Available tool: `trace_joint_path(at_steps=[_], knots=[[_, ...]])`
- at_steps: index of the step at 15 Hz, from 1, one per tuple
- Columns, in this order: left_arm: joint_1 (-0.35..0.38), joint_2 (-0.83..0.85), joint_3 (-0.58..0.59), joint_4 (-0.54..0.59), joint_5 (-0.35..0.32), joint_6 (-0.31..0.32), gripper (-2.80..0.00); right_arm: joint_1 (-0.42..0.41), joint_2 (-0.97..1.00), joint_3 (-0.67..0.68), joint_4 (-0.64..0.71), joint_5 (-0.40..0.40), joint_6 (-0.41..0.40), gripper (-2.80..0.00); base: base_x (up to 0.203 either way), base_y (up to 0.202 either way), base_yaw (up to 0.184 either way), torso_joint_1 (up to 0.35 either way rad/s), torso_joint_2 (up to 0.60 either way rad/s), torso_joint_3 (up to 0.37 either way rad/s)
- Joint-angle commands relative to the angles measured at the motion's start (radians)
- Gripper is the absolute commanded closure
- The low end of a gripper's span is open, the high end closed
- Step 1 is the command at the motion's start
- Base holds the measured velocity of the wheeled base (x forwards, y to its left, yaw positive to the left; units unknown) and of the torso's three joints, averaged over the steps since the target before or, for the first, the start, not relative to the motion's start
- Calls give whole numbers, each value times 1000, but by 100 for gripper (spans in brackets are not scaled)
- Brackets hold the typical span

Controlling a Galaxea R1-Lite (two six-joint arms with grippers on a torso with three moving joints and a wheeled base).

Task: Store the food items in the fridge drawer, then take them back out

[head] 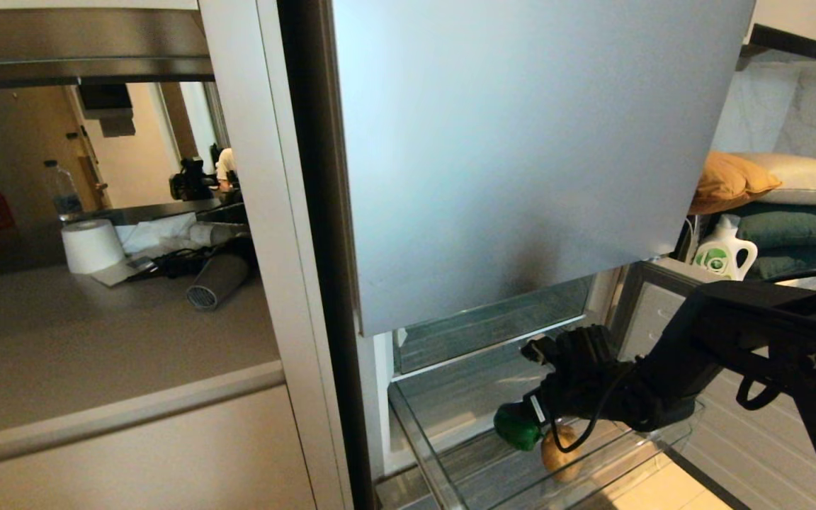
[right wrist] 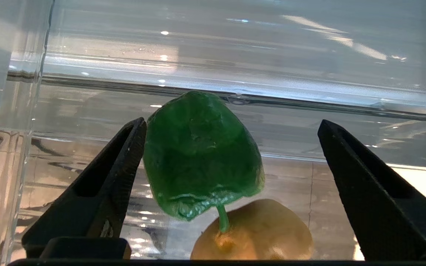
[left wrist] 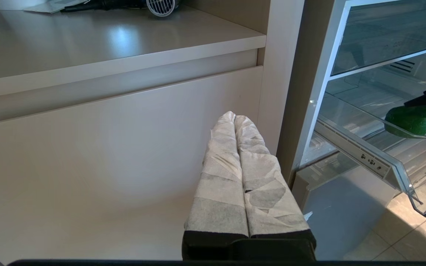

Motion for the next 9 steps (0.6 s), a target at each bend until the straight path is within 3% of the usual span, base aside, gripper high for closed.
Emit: trace_joint_path(at_steps=[1, 9], knots=[[0, 0, 0, 0, 0, 0, 0, 4, 19, -8, -2, 3, -3, -280, 0, 0, 0, 0, 0, 0], [0, 0, 0, 0, 0, 0, 0, 8, 8, -15, 80, -26, -55, -280, 0, 0, 0, 0, 0, 0]])
